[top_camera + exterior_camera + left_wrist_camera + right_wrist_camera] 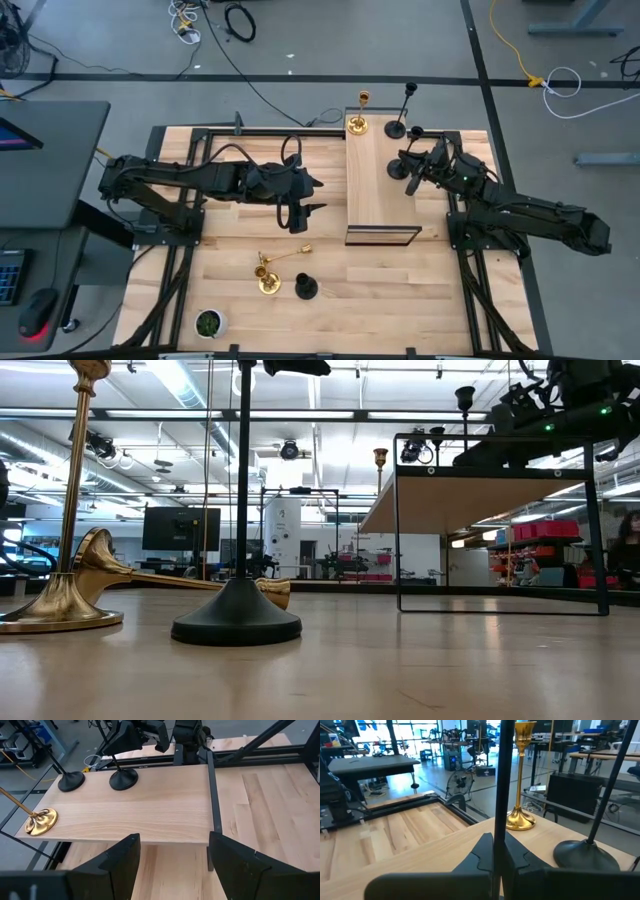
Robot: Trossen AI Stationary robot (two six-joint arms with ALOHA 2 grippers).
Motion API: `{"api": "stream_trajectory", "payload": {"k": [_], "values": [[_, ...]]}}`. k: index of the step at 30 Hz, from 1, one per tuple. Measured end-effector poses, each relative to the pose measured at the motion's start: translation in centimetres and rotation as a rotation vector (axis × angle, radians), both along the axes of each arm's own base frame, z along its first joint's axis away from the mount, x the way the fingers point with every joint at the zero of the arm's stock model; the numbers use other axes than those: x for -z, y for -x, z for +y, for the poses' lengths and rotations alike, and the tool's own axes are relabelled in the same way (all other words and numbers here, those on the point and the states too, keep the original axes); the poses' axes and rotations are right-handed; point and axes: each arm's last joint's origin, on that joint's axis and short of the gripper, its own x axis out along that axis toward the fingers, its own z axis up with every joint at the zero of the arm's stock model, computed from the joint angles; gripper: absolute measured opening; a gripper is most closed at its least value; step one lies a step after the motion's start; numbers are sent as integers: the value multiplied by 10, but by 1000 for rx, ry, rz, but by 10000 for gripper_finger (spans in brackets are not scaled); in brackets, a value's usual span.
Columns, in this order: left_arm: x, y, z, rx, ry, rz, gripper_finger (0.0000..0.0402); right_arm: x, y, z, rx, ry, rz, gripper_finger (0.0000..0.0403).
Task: Pick & Place candle stick holders
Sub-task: Put the top black candleholder on the shelf aligned with the other black candleholder, then put the bottom gold candleholder on the shelf aligned with the other gold candleholder
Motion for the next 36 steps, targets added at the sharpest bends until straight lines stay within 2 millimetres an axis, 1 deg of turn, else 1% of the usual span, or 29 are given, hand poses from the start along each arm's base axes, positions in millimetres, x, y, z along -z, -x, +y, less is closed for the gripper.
{"api": "stream_trajectory", "payload": {"k": [4,10,12,21,30,36], "values": [[0,0,0,0,0,-1,236,0,0,0,-7,-4,0,7],[0,0,0,0,0,-1,236,5,0,0,13,-19,33,51],[0,0,0,0,0,-1,236,3,0,0,13,-11,15,64],[0,0,0,0,-1,0,236,2,0,0,-9,-17,2,109],[0,0,0,0,0,1,236,-7,7,4,-10,17,-59,158],[0,0,0,0,0,1,236,-11,13,7,-5,50,-72,170]]}}
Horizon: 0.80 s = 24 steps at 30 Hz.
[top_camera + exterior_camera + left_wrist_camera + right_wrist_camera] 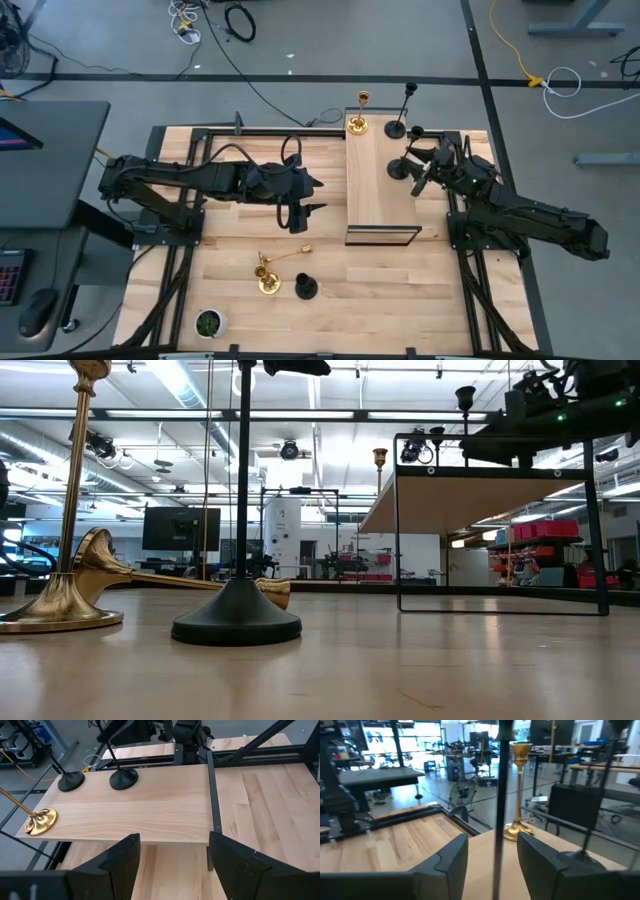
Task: Pick & Place candle stick holders
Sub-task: Put the bottom gold candleholder on the shelf aligned with the other gold candleholder
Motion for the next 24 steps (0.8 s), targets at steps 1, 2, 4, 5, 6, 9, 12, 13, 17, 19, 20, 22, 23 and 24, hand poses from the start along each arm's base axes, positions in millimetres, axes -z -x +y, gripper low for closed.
{"api": "stream_trajectory", "payload": {"k": [1,2,4,5,6,9,12,13,17,19,20,22,23,24], "values": [[0,0,0,0,0,0,236,0,1,0,11,1,4,170],[0,0,0,0,0,0,236,0,3,1,26,-1,10,170],[0,0,0,0,1,0,236,1,6,2,47,-6,20,168],[0,0,0,0,1,0,236,1,8,2,52,-6,20,167],[0,0,0,0,1,0,236,1,9,3,53,-4,17,167],[0,0,0,0,0,2,236,-1,14,6,44,1,6,167],[1,1,0,1,-2,18,236,-1,20,9,29,0,7,167],[2,1,0,0,-2,23,236,0,21,10,9,-1,10,167],[3,2,0,1,-4,42,236,0,24,18,-116,-24,2,164],[4,2,0,1,-4,44,236,0,25,23,-201,-28,-6,161],[4,2,0,1,-4,45,236,-1,24,25,-245,-32,-15,159],[4,2,0,1,-4,47,236,-2,24,30,-343,-44,-35,155],[4,2,0,1,-4,47,236,-3,23,32,-391,-44,-47,152],[4,2,0,1,-5,48,236,-4,23,35,-440,-50,-61,150]]}}
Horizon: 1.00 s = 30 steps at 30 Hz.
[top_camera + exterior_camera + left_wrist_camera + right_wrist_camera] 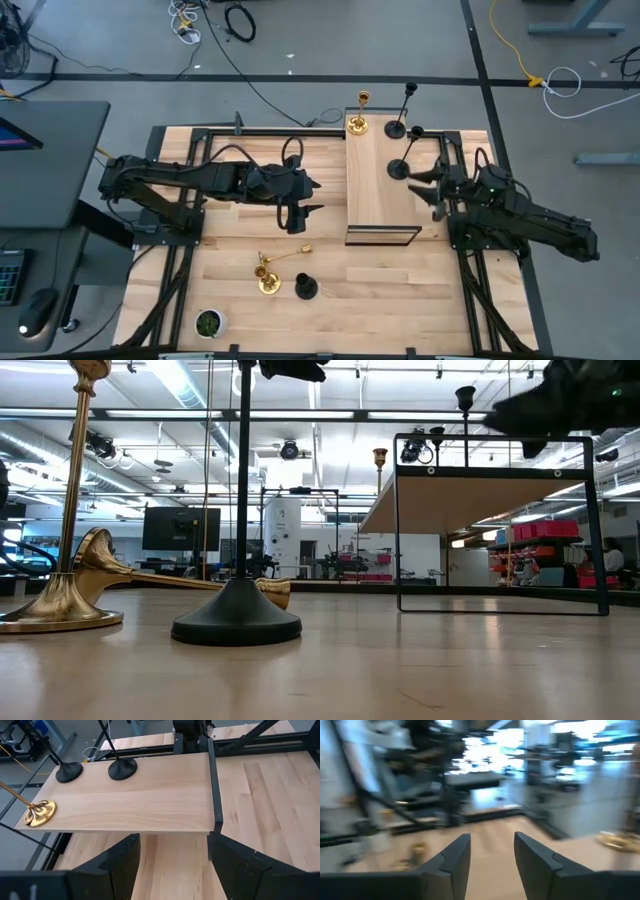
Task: Pick & Place candle stick holders
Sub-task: Put the bottom gold candleholder on the shelf aligned with the other gold candleholder
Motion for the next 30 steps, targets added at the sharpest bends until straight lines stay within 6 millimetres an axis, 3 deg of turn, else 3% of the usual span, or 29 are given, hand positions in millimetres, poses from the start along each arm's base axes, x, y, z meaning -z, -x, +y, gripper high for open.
{"api": "stream_trajectory", "payload": {"k": [12,25,30], "values": [[5,4,4,-20,-11,66,236,-22,-3,30,-528,-40,-198,118],[12,9,18,-78,71,145,236,-16,-38,59,-705,-61,-160,113],[13,8,17,-62,83,146,236,-8,-50,73,-680,-68,-108,113]]}}
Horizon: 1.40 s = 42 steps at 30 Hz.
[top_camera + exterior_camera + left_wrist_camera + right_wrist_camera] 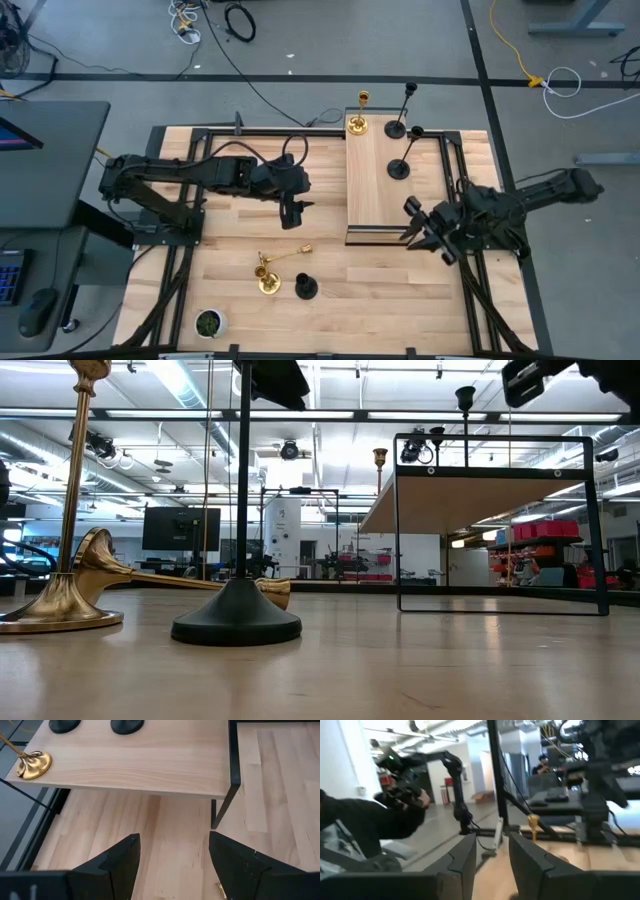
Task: Pick & Place candle stick holders
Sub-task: Put the bottom gold candleholder on the shelf aligned with the other gold candleholder
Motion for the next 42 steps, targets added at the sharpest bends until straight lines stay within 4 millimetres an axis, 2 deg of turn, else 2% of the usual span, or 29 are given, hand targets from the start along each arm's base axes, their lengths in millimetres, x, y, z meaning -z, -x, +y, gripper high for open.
{"api": "stream_trajectory", "payload": {"k": [5,10,20,25,31,34,42], "values": [[0,0,-1,11,9,1,236,0,-3,19,-53,-6,-28,113],[0,0,-6,48,37,1,236,2,-6,37,13,31,11,113],[2,2,-24,92,52,19,236,-5,-36,86,101,182,170,113],[4,5,-30,105,59,47,236,-8,-53,99,131,170,207,113],[4,5,-34,112,63,50,236,15,-75,114,186,157,339,113],[4,5,-34,112,67,51,236,19,-84,121,187,148,357,113],[14,11,-46,261,149,173,236,17,-89,125,177,153,359,113]]}}
